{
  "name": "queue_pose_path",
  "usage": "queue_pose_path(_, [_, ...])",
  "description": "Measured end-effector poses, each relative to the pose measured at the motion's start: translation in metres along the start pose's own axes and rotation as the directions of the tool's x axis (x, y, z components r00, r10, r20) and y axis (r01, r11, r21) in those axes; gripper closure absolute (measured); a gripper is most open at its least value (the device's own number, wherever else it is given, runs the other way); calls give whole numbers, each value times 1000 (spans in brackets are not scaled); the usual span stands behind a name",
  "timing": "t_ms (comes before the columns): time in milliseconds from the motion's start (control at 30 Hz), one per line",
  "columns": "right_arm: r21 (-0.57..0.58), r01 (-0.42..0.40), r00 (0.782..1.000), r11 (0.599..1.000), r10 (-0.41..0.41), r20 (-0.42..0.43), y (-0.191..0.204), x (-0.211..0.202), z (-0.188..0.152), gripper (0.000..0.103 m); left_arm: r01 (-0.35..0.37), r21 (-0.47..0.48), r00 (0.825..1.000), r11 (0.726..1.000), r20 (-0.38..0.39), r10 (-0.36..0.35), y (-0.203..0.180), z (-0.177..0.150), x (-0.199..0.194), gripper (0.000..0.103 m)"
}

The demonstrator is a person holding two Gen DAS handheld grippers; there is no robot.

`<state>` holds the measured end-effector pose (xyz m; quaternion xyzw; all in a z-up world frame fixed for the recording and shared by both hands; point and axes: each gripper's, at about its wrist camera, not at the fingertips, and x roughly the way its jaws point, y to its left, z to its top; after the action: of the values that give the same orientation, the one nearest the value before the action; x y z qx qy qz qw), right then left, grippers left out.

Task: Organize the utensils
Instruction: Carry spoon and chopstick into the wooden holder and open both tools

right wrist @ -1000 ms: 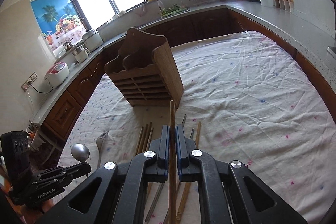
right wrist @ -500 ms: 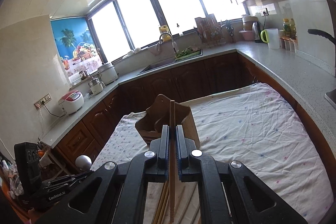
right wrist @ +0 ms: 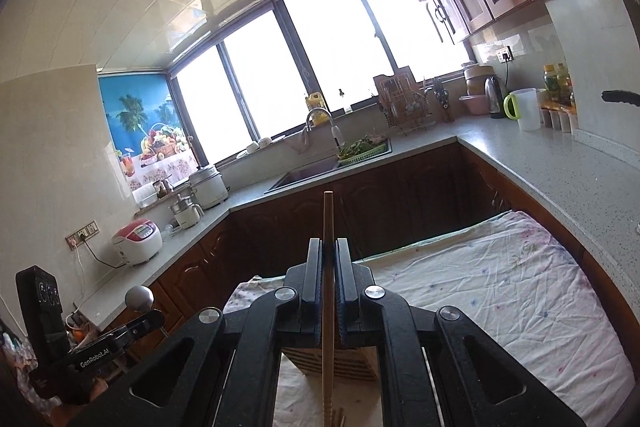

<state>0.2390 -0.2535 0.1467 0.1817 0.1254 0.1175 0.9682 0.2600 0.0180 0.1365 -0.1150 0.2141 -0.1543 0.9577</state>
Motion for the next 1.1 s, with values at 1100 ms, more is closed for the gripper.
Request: queue_pose_path(1100, [44, 47, 999, 998, -46, -24, -41, 113, -54, 97, -127, 95, 987, 987, -91, 135, 6, -41, 169, 101])
